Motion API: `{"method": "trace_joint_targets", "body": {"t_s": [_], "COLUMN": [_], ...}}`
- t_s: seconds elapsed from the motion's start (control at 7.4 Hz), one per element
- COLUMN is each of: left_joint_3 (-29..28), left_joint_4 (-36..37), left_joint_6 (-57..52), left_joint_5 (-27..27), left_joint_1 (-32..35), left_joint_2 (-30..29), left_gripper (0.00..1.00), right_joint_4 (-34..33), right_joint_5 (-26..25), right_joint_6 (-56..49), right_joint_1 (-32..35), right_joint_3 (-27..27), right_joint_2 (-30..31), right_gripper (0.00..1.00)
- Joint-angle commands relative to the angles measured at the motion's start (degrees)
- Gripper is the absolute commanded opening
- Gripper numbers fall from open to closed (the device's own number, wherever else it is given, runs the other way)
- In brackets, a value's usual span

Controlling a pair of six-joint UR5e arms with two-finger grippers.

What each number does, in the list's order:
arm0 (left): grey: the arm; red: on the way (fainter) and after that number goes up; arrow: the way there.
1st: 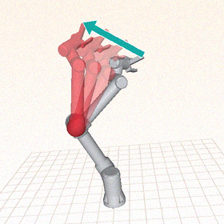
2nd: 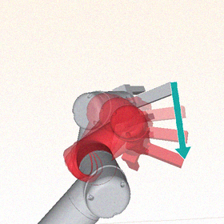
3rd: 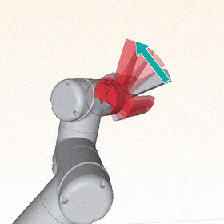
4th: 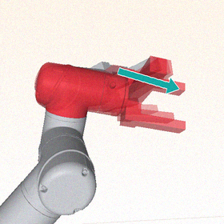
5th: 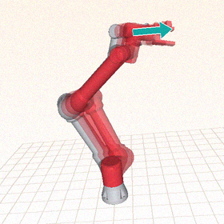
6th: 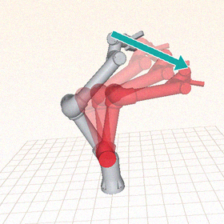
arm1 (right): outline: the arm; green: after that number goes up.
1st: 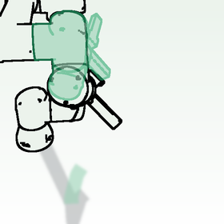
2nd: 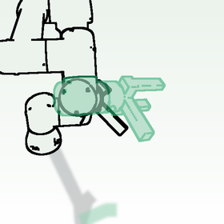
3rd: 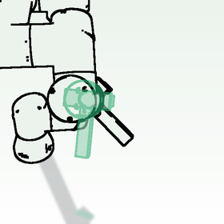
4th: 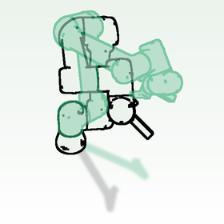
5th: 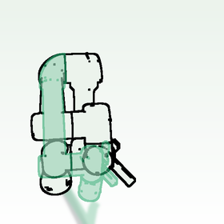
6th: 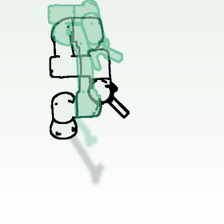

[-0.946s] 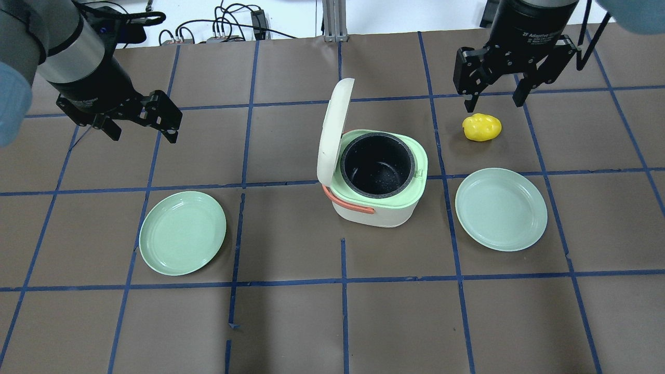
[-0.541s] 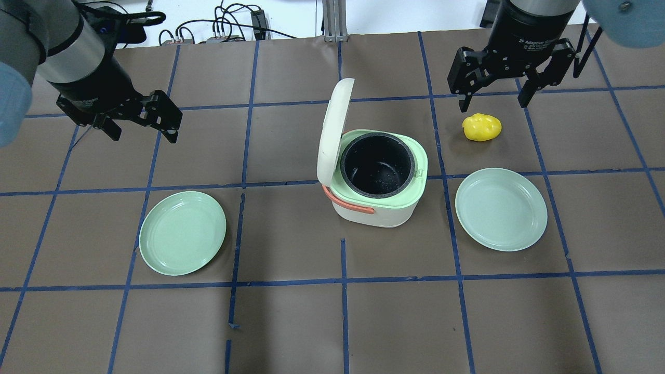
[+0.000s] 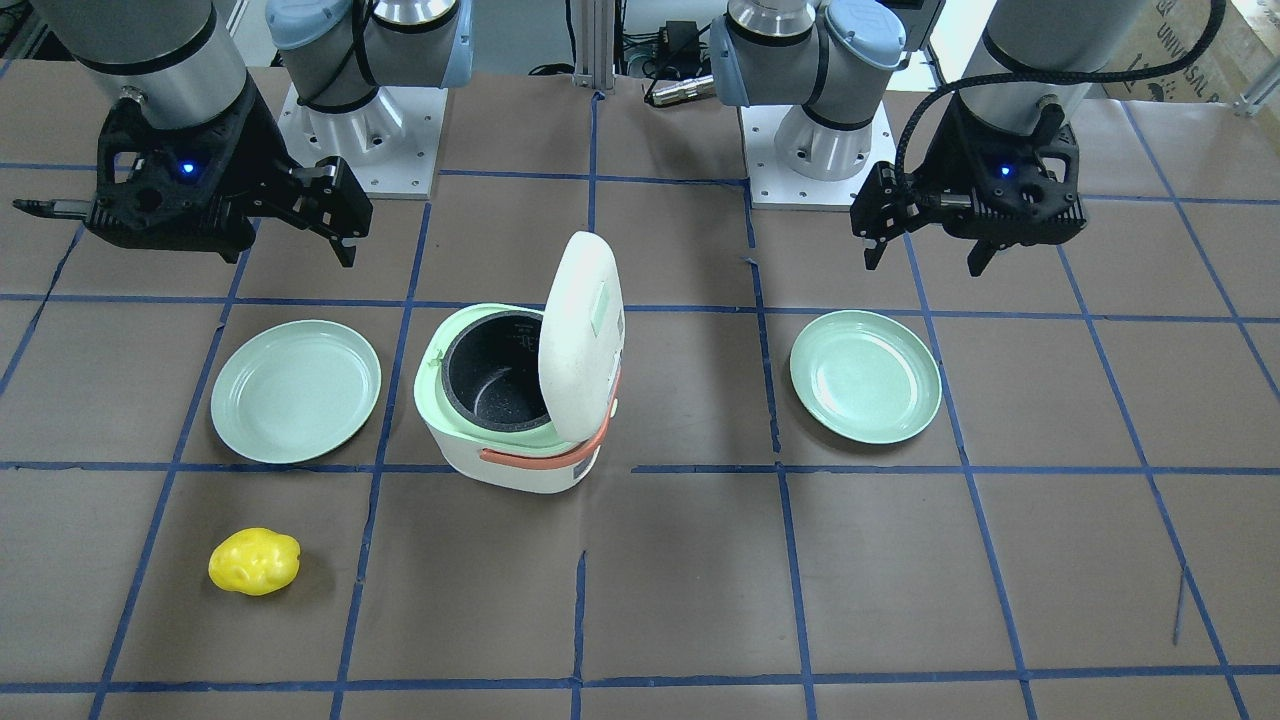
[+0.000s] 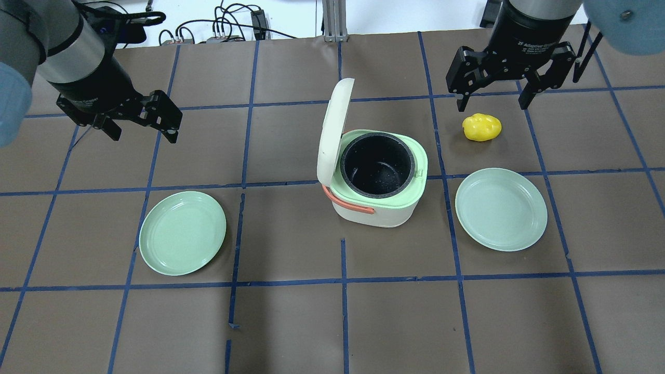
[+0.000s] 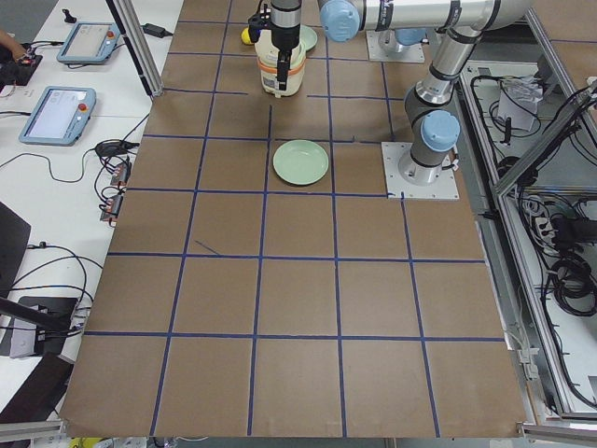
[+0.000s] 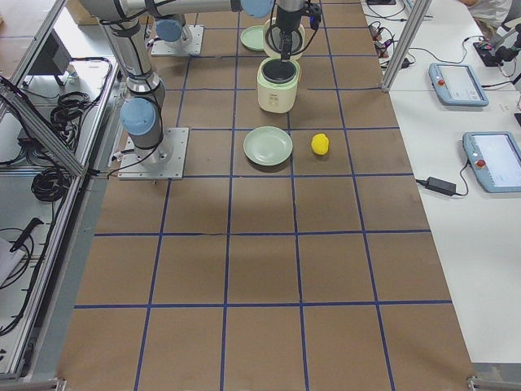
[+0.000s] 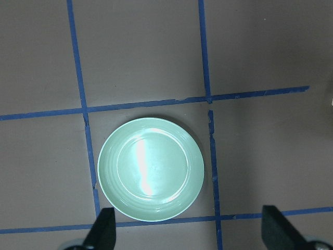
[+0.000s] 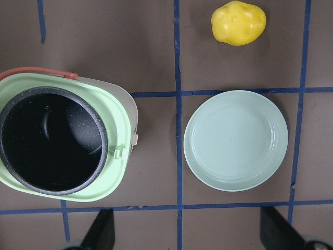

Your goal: Press rice cooker button

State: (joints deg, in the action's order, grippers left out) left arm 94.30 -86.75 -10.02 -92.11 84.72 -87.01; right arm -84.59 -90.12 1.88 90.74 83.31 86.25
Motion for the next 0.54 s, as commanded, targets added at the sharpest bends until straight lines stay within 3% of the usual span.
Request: {"method": "trace_joint_targets", "body": {"t_s": [0.0, 0.41], "left_joint_3": [0.0, 0.0], "left_joint_4": [0.0, 0.0], "left_joint_6": [0.0, 0.0], "left_joint_5": [0.0, 0.0], "left_joint_1": [0.0, 0.0], "left_joint_2": [0.0, 0.0], "left_gripper": [1.00, 1.00], "right_joint_4": [-2.2, -2.2], "right_joint_5": [0.1, 0.1], "right_joint_6": [0.2, 0.3], "right_joint_1": [0.0, 0.2], "right_joint_3": [0.2, 0.2], "right_joint_2": [0.0, -0.2], "right_gripper": [0.98, 0.99]}}
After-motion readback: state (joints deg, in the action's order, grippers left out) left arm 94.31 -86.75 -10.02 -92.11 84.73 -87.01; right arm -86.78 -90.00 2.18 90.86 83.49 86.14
